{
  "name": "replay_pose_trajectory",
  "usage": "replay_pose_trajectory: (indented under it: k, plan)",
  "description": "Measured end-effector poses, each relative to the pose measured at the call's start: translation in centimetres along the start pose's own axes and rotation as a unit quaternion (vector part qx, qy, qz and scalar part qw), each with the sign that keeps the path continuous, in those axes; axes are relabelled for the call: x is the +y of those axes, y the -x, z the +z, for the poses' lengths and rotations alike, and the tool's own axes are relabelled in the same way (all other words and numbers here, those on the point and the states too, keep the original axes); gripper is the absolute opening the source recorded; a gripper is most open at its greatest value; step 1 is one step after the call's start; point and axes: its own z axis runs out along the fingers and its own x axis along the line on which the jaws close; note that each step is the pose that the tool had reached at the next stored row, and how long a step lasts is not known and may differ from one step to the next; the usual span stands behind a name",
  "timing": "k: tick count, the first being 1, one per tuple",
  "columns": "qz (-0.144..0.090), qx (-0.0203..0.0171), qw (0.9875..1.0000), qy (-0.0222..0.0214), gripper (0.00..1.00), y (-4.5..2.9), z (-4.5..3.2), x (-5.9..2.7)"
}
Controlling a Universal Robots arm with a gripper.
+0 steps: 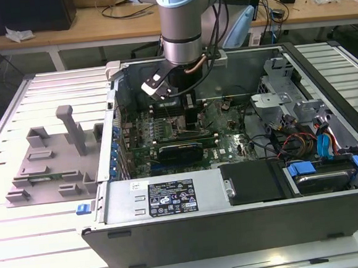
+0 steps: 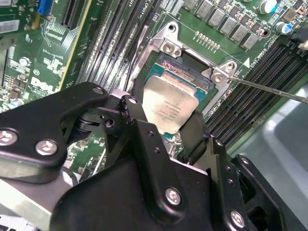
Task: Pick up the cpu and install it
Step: 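Place the cpu into insertion slot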
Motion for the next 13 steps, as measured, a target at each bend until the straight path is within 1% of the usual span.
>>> replay_pose_trajectory:
  k: [3,9,13]
  plan:
    - [-0.001,0.0008,1.0,0.0002,0.55,-0.04,0.38,-0.08]
    - [-0.001,0.0011,1.0,0.0002,0.55,-0.12,0.98,-0.29]
    - [-0.001,0.0012,1.0,0.0003,0.55,-0.13,1.05,-0.3]
